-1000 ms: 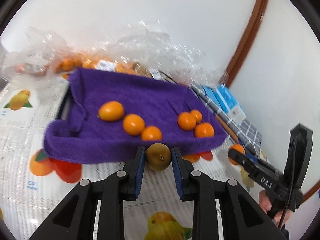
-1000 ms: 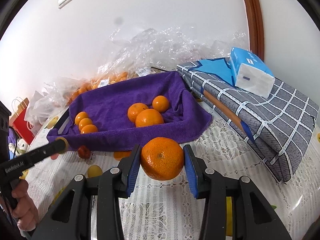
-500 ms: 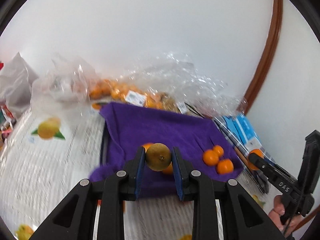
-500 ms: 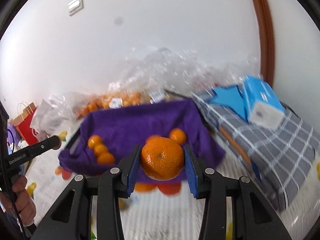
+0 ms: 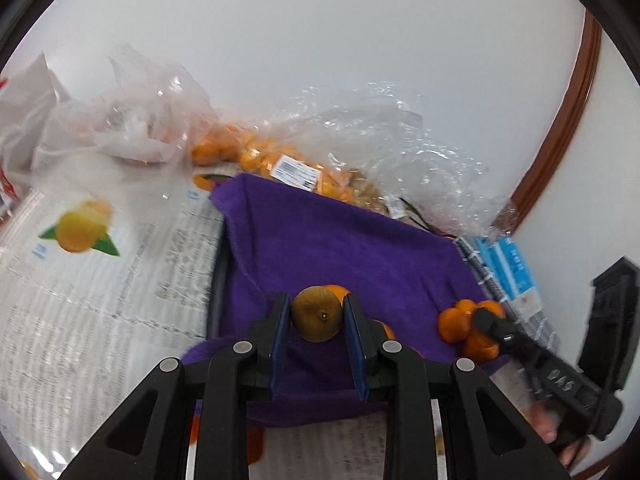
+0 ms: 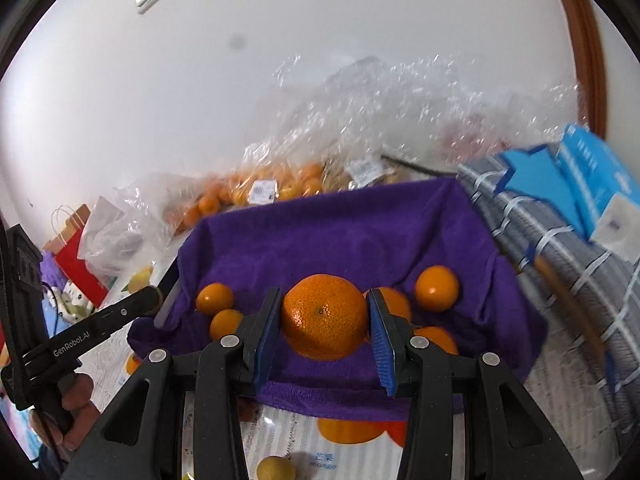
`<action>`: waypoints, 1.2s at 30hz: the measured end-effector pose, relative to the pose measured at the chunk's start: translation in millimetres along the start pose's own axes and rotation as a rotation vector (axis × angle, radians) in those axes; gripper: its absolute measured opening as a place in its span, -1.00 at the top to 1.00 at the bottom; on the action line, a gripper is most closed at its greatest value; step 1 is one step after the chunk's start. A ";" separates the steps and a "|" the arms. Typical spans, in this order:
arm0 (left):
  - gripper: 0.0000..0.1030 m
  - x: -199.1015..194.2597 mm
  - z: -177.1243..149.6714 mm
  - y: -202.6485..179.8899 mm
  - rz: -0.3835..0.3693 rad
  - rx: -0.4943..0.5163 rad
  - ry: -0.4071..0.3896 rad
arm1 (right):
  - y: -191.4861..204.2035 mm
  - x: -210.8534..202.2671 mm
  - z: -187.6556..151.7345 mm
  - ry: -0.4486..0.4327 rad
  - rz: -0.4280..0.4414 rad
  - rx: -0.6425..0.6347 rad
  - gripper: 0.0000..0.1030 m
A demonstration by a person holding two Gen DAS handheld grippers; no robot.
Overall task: Organize fruits
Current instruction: 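Carry both held fruits over the purple towel and lower them, then open both tools to release the fruits onto the towel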
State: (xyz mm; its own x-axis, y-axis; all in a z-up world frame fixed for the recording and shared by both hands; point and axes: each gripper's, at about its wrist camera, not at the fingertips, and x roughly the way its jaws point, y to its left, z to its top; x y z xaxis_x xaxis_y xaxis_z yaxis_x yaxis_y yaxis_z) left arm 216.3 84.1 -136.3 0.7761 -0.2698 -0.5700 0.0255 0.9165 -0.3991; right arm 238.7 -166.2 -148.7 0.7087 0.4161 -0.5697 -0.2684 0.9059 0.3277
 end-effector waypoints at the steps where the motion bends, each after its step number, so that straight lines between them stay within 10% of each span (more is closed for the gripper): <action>1: 0.50 1.4 -1.4 -1.8 -0.003 0.006 0.005 | 0.2 2.1 -0.9 0.011 0.000 0.001 0.18; 36: 0.50 22.4 -10.1 -10.7 0.049 0.072 0.057 | 14.2 20.5 -15.6 0.060 -0.109 -0.112 0.17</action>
State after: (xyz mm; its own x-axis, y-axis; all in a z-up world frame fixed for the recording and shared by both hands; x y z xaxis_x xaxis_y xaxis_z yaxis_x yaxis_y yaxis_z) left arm 227.1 65.3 -152.0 0.7405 -0.2390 -0.6281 0.0358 0.9473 -0.3182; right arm 239.2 -143.6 -167.5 0.6986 0.3157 -0.6421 -0.2652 0.9477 0.1775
